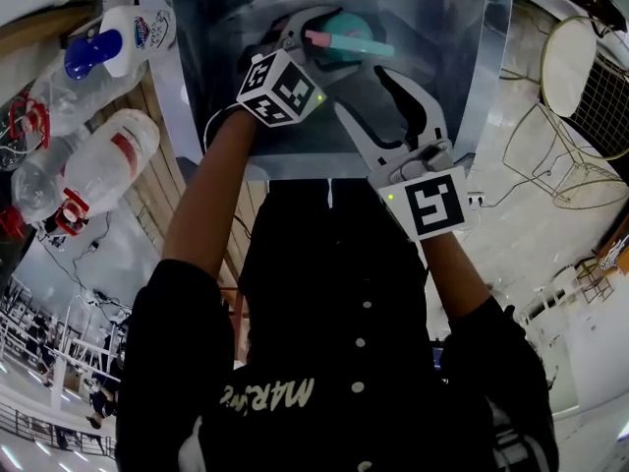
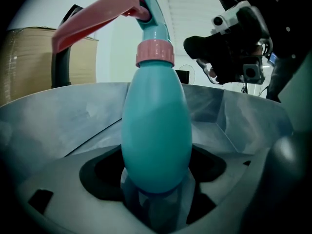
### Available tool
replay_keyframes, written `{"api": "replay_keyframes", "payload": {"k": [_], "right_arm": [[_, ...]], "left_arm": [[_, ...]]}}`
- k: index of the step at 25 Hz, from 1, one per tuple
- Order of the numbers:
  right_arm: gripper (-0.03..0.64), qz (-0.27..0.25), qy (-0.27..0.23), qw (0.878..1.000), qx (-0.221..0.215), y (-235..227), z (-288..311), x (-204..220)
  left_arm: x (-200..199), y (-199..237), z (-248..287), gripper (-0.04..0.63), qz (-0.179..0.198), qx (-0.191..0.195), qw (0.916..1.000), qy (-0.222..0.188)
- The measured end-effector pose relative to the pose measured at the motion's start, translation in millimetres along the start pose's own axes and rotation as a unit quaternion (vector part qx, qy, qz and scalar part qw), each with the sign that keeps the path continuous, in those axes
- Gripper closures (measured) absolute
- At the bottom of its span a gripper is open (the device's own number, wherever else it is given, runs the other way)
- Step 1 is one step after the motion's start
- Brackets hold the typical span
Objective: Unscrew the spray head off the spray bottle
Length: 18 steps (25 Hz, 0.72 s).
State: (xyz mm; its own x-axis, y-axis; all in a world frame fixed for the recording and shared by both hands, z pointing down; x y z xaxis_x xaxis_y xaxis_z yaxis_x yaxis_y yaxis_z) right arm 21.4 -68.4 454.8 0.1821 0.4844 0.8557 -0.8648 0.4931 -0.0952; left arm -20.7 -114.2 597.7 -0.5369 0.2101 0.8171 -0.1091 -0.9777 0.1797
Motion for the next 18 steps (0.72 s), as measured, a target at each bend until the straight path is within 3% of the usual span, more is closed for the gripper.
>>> {"api": "replay_keyframes", "payload": {"k": [13, 18], "right_arm": [[0.334, -0.026, -0.008, 1.000, 0.011, -3.4, 28.8, -7.6], [0.269, -0.049, -0.015, 0.999, -0.015, -1.0, 37.5, -10.7]], "left_arm": [[-2.0, 4.0, -0.2, 0.196, -0.016, -0.007, 0.9998, -0.004], [1.0, 0.3, 2.4, 0.197, -0.003, 0.000, 1.0000, 0.009]]}}
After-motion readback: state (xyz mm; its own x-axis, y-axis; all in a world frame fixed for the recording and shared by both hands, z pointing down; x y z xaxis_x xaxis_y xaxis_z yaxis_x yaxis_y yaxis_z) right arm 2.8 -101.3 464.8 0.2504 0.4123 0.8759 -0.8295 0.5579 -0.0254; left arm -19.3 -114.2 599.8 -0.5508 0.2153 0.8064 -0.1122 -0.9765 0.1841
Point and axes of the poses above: the fingertips, and each gripper's own axes: z forward along the fingers, y to its left, x out of its underside, the point moved 5 cm from there along -z, backward along the fingers, and after that the axes turned 14 degrees about x, right-handed, at the moved point
